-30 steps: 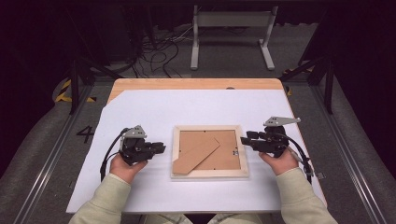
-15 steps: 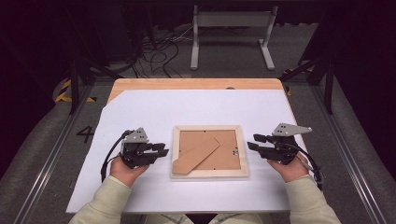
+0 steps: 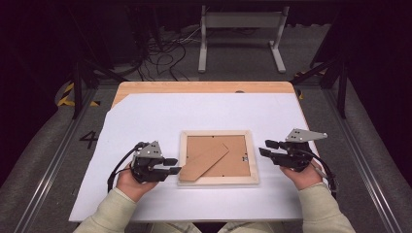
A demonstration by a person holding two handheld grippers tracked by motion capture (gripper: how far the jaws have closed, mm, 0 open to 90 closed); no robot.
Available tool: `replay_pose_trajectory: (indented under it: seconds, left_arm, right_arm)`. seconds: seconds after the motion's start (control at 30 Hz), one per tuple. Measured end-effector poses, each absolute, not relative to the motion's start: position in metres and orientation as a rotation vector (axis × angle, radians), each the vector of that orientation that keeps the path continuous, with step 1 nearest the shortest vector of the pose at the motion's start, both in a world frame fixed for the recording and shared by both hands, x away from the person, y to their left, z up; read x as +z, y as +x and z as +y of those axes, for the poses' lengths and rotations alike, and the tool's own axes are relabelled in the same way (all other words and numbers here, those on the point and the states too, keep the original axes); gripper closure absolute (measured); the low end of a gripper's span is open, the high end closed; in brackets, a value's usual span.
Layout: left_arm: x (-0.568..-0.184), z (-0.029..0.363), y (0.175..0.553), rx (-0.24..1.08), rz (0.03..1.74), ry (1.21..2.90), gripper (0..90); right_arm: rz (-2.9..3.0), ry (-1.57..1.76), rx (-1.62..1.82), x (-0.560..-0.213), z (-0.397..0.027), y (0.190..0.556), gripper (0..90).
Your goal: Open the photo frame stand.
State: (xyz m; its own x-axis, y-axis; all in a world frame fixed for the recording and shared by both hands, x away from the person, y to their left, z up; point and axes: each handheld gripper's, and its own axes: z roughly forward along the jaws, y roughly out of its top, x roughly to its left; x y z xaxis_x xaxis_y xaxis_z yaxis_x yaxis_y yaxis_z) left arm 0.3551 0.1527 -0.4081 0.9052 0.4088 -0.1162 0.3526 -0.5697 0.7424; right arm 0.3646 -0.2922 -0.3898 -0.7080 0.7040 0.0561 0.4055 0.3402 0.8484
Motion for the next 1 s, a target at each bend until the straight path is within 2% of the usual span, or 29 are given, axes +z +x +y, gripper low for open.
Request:
replay_pose_trajectory:
  seconds: [0.23,0.73,0.83,1.0]
  left_arm:
    - [-0.413,0.146,0.353,0.063,0.531,2.287,58.6]
    - [-0.427,0.141,0.36,-0.038,0.582,2.39,55.0]
    - [-0.429,0.14,0.36,-0.041,0.59,2.406,55.1]
    - [-0.432,0.137,0.36,-0.053,0.589,2.442,60.2]
  right_arm:
    - [2.297,1.001,1.299,-0.392,-0.292,0.365,56.7]
    - [2.295,1.045,1.298,-0.395,-0.292,0.37,55.2]
    - [2.296,1.045,1.298,-0.395,-0.292,0.37,55.0]
    - [2.299,1.052,1.312,-0.395,-0.292,0.37,53.9]
